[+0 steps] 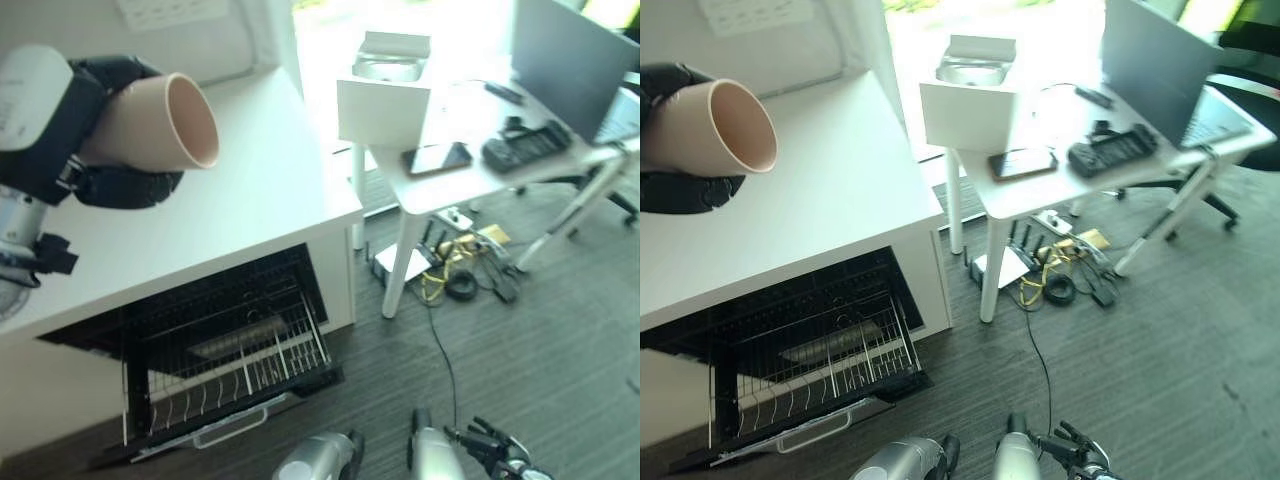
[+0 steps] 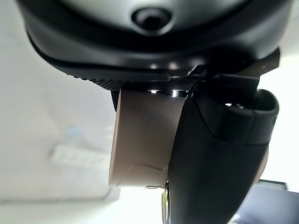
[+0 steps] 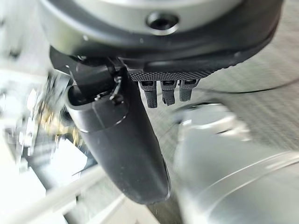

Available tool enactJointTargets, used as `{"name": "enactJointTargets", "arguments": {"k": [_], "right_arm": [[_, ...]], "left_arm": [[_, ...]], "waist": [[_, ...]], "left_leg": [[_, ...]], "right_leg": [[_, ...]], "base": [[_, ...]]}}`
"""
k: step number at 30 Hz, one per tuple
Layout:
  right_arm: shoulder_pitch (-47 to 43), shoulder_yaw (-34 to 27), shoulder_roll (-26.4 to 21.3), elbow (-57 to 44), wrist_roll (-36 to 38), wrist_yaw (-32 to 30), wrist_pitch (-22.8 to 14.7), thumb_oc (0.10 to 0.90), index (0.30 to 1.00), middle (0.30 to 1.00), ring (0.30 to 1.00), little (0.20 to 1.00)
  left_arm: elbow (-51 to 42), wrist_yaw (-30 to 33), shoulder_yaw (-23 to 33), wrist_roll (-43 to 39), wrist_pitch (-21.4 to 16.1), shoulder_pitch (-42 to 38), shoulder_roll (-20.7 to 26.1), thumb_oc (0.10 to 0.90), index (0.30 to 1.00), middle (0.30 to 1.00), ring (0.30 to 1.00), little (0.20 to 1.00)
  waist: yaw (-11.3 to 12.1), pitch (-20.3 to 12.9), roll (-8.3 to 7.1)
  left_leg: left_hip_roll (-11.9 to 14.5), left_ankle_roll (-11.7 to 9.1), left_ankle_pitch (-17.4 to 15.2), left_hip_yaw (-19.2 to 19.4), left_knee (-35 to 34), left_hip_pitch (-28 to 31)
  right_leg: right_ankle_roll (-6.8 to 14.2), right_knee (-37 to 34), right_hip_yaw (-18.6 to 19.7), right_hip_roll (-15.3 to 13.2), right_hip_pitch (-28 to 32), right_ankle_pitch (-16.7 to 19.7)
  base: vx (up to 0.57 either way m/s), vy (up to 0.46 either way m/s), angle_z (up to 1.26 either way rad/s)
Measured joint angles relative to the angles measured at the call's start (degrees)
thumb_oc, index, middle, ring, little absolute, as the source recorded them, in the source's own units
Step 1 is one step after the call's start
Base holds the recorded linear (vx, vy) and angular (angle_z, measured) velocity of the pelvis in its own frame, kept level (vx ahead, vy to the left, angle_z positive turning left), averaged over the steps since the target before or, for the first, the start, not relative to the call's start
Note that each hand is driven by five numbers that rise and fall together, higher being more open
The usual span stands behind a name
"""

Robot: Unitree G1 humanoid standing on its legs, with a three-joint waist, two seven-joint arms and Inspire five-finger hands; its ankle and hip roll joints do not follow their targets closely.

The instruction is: Place the dishes in the dishwasher.

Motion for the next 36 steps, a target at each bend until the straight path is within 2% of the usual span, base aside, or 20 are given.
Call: {"name": "enactJointTargets", "arguments": {"k": [1, 2, 3, 4, 5, 7, 13, 15, 16, 18, 19, 20, 22, 23, 24, 26, 28, 30, 32, 36], "right_arm": [[-0.9, 0.4, 0.0, -0.5, 0.1, -0.1, -0.1, 0.8, 0.9, 0.9, 0.9, 0.9], [-2.0, 1.0, 0.0, -0.9, 0.2, -0.1, 0.0, 0.8, 0.9, 0.9, 0.9, 0.9], [-2.4, 0.9, 0.3, -1.1, 0.4, -0.1, -0.1, 0.8, 0.9, 0.9, 0.9, 0.9], [-2.0, 0.9, 0.1, -1.2, 0.8, -0.1, -0.1, 0.8, 0.9, 0.9, 0.9, 0.9], [-1.9, 0.9, -1.0, -0.9, 1.3, -0.9, 0.1, 0.8, 0.9, 0.9, 0.9, 0.9], [-1.3, 0.9, -1.1, -0.8, 1.3, -0.8, 0.4, 0.8, 0.9, 0.9, 0.9, 0.9], [0.7, 1.7, -1.4, 1.8, 1.2, -0.8, 2.4, 0.8, 0.9, 0.9, 0.9, 0.9], [2.6, 1.6, -1.8, 2.9, 1.0, -0.8, 2.4, 0.8, 0.9, 0.9, 0.9, 0.9], [4.0, 1.5, -1.9, 2.8, 1.1, -0.9, 2.4, 0.8, 0.9, 0.9, 0.9, 0.9], [5.6, 1.3, -2.1, 2.8, 1.2, -1.2, 2.4, 0.8, 0.9, 0.9, 0.9, 0.9], [5.6, 0.8, -2.4, 3.0, 1.3, -1.8, 2.4, 0.8, 0.9, 0.9, 0.9, 0.9], [5.1, -1.0, -3.7, 2.7, 1.7, -2.0, 1.9, 0.8, 0.9, 0.9, 0.9, 0.9], [3.9, -2.5, -5.9, 0.3, 2.8, -2.0, -0.3, 0.8, 0.9, 0.9, 0.9, 0.9], [3.2, -3.7, -6.9, 0.3, 3.2, -2.1, -1.0, 0.8, 0.9, 0.9, 0.9, 0.9], [3.0, -3.7, -6.8, 0.3, 3.5, -2.2, -1.3, 0.8, 0.9, 0.9, 0.9, 0.9], [3.1, -4.6, -6.5, 0.4, 2.9, -1.6, -1.1, 0.8, 0.9, 0.9, 0.9, 0.9], [3.3, -4.8, -5.0, 0.8, 0.7, -1.5, -1.0, 0.8, 0.9, 0.9, 0.9, 0.9], [2.7, -5.0, -1.4, 0.7, -1.8, -1.8, -1.0, 0.8, 0.9, 0.9, 0.9, 0.9], [3.1, -3.9, 1.3, 0.2, -2.4, -1.9, -0.1, 0.8, 0.9, 0.9, 0.9, 0.9], [4.1, -1.5, 2.8, 0.2, -3.4, -2.7, 0.3, 0.8, 0.9, 0.9, 0.9, 0.9]], "left_arm": [[0.0, -0.8, 0.0, -0.7, 0.4, 0.1, 0.0, 0.4, 0.3, 0.3, 0.3, 0.3], [0.0, -1.7, 0.0, -0.9, 0.6, 0.3, 0.0, 0.4, 0.3, 0.3, 0.3, 0.3], [-1.0, -2.2, 0.0, -1.1, 0.6, 0.6, 0.6, 0.4, 0.3, 0.3, 0.3, 0.3], [-2.6, -2.3, 0.0, -1.9, 0.3, 0.5, 2.4, 0.4, 0.3, 0.3, 0.3, 0.3], [-4.3, -3.3, 0.1, -3.5, -0.1, -0.2, 3.5, 0.4, 0.3, 0.3, 0.3, 0.3], [-4.1, -4.2, 0.3, -3.8, 0.0, -0.6, 3.7, 0.4, 0.3, 0.3, 0.3, 0.3], [-3.6, -7.2, 0.4, -5.7, 0.4, -1.4, 3.6, 0.4, 0.3, 0.3, 0.3, 0.3], [-3.6, -8.4, 0.0, -5.7, 0.5, -2.5, 3.2, 0.4, 0.3, 0.3, 0.3, 0.3], [-4.0, -9.2, -0.4, -5.7, 0.4, -4.5, 2.2, 0.4, 0.3, 0.3, 0.3, 0.3], [-4.5, -9.3, -0.8, -5.8, 0.0, -8.7, 0.7, 0.4, 0.3, 0.3, 0.3, 0.3], [-4.3, -9.3, -1.8, -5.8, 0.0, -10.2, 0.1, 0.4, 0.3, 0.3, 0.3, 0.3], [-3.7, -9.2, -2.7, -5.7, -0.4, -10.4, -2.0, 0.4, 0.3, 0.3, 0.3, 0.3], [-5.0, -9.2, -3.3, -5.3, -1.3, -10.3, -5.0, 0.4, 0.3, 0.3, 0.3, 0.3], [-6.5, -9.1, -3.3, -4.5, -1.4, -10.5, -6.7, 0.4, 0.3, 0.3, 0.3, 0.3], [-6.9, -9.0, -3.3, -4.1, -1.5, -10.6, -6.9, 0.4, 0.3, 0.3, 0.3, 0.3], [-8.0, -9.2, -5.3, -2.0, -0.9, -11.6, -7.7, 0.4, 0.3, 0.3, 0.3, 0.3], [-8.0, -9.4, -6.0, -0.4, -0.1, -11.7, -7.9, 0.4, 0.3, 0.3, 0.3, 0.3], [-7.9, -9.8, -7.3, 1.6, 1.7, -12.9, -8.2, 0.4, 0.3, 0.3, 0.3, 0.3], [-7.3, -10.6, -7.8, 2.2, 1.2, -12.4, -8.2, 0.4, 0.3, 0.3, 0.3, 0.3], [-5.8, -10.3, -7.9, 3.6, 1.6, -12.1, -8.3, 0.4, 0.3, 0.3, 0.3, 0.3]], "waist": [[0.2, 0.0, 0.01], [0.3, 0.1, -0.65], [0.3, -0.3, -2.01], [0.0, -1.9, -2.37], [0.4, -2.2, -1.89], [0.2, -3.2, -1.98], [-0.1, -4.3, 1.4], [-0.4, -4.3, 2.75], [-1.7, -4.3, 2.93], [-3.0, -4.0, 2.7], [-2.9, -4.0, 2.73], [-3.2, -3.8, 2.42], [-4.7, -3.8, 2.42], [-5.3, -3.9, 3.06], [-5.3, -3.8, 3.04], [-5.2, -3.6, 1.7], [-4.6, -3.6, 1.45], [-4.7, -3.4, 0.95], [-3.8, -3.5, 0.42], [-3.3, -3.5, 0.15]], "left_leg": [[0.8, -1.4, 0.1, -0.1, 0.4, 0.0], [1.3, -5.0, 0.8, 0.9, 4.4, -1.3], [1.7, -5.4, -0.7, 1.0, 8.4, -4.3], [5.2, -5.5, 1.2, 0.7, -2.8, -3.5], [7.9, -5.5, 6.8, 3.2, -7.6, -1.3], [7.4, -5.6, 6.7, 3.6, -7.4, -0.8], [7.8, -6.1, 6.6, 2.8, -8.2, -0.9], [7.2, -8.5, 8.3, 2.5, -10.1, -1.6], [7.7, -11.1, 9.2, 2.8, -12.9, -1.6], [12.5, -8.9, 6.9, 12.8, -11.5, -3.6], [14.1, -9.3, 6.1, 13.5, -8.6, -4.0], [15.9, -10.7, 4.4, 12.7, -4.2, -3.2], [16.6, -10.4, 3.5, 12.1, -4.1, -1.4], [17.8, -11.0, 2.8, 12.6, -5.3, 0.0], [16.7, -12.0, 3.2, 13.9, -5.4, -0.1], [11.9, -8.2, 2.6, 14.3, -2.2, -2.1], [9.8, -6.2, 1.8, 14.3, 0.1, -4.5], [7.6, -3.9, -0.5, 13.9, 5.3, -7.5], [7.4, -3.0, -1.2, 13.8, 6.1, -7.2], [7.2, -2.2, 0.5, 10.9, 4.1, -7.1]], "right_leg": [[-0.9, -2.1, -0.7, 0.9, 1.7, 0.8], [-2.3, -4.0, -0.9, 1.4, 4.0, 1.9], [-2.7, -5.3, -0.9, 1.0, 6.1, 2.0], [-2.1, -5.0, -1.3, 1.9, 6.0, 1.0], [-0.7, -3.1, -2.3, 2.2, 6.6, -1.4], [-0.3, -3.2, -2.5, 1.7, 6.9, -2.4], [-0.9, -4.0, -4.4, 2.2, 7.6, -3.2], [-1.2, -3.1, -6.6, 2.2, 7.9, -3.5], [-1.6, -3.6, -8.9, 1.4, 8.4, -3.4], [-3.5, -3.8, -13.9, -1.1, 8.2, -2.5], [-3.9, -3.2, -14.5, -1.7, 8.2, -2.7], [-3.1, -2.3, -14.8, -3.8, 7.8, -2.7], [-0.9, -0.6, -14.4, -8.4, 5.4, -1.8], [1.5, 0.7, -13.7, -10.8, 4.1, -0.7], [2.4, 1.0, -12.9, -12.1, 3.8, -0.4], [3.2, -1.4, -8.9, -14.3, 3.9, 1.4], [4.1, -2.2, -7.8, -13.4, 4.0, 0.7], [4.6, -4.9, -7.2, -14.1, 5.6, 4.2], [5.7, -5.0, -9.3, -13.7, 6.7, 3.4], [4.5, -1.7, -6.1, -8.9, 6.1, -2.5]], "base": [[0.05, -0.144, 0.25], [0.04, -0.148, 0.21], [0.04, -0.165, 0.17], [0.02, -0.157, 0.08], [0.02, -0.168, 0.0], [0.02, -0.133, -0.08], [0.02, -0.054, 0.08], [-0.08, 0.016, 0.65], [-0.11, 0.07, 1.16], [-0.11, 0.125, 1.33], [-0.17, 0.346, 0.85], [-0.25, 0.533, 0.48], [-0.27, 0.61, 0.4], [-0.25, 0.615, 0.31], [-0.2, 0.502, 0.21], [-0.13, 0.26, 0.21], [-0.16, 0.328, 0.24], [-0.13, 0.267, 0.22], [-0.08, 0.098, 0.14], [-0.01, -0.043, 0.34]]}}
